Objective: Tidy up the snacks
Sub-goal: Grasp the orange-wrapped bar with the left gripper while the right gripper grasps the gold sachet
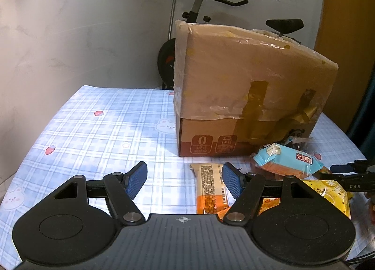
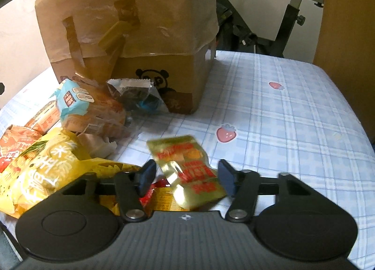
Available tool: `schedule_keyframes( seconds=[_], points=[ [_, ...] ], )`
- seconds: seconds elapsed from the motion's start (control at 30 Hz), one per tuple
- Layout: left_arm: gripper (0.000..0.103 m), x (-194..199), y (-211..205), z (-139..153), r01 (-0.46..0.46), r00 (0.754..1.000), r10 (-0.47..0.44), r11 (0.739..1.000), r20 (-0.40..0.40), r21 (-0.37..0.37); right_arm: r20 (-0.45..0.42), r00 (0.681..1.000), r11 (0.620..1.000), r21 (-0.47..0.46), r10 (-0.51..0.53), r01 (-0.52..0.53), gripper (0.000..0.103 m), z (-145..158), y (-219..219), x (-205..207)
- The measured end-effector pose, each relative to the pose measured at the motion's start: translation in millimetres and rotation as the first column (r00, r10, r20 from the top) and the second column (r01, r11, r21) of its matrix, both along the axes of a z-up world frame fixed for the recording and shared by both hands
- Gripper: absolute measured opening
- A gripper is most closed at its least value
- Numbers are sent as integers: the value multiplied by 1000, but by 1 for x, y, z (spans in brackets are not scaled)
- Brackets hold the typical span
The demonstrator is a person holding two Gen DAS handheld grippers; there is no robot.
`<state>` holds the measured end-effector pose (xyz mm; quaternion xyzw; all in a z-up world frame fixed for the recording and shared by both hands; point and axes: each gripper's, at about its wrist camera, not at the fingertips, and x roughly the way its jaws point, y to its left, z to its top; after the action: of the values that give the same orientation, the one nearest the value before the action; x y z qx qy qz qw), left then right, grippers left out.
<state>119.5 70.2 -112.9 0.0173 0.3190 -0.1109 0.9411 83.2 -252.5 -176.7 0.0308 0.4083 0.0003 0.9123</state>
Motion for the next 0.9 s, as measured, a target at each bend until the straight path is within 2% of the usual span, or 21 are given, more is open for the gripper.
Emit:
schedule_keyframes(
  seconds=[0.1,0.17,0.5,0.73,0.9],
  points=[
    [73,2,-1,-3,-2,1000,2,1000,-9,2,23,1000,1000,15,-6,6,45,1,0,-1],
    [73,3,-2,-5,-2,1000,2,1000,-17,1,31,999,1000,11,-16,16,43,1,1,-1],
    [73,9,-8,-18,8,999,-9,1000,-47,-13,93,995,998,48,-41,37,42,10,0,-10],
    [73,25,-23,-37,31,996,-33,999,-81,-27,96,993,996,66,-67,61,42,8,-2,-12],
    [73,42,-38,-55,69,987,-73,997,-141,-34,104,992,995,69,-75,68,42,10,-1,-14]
  ],
)
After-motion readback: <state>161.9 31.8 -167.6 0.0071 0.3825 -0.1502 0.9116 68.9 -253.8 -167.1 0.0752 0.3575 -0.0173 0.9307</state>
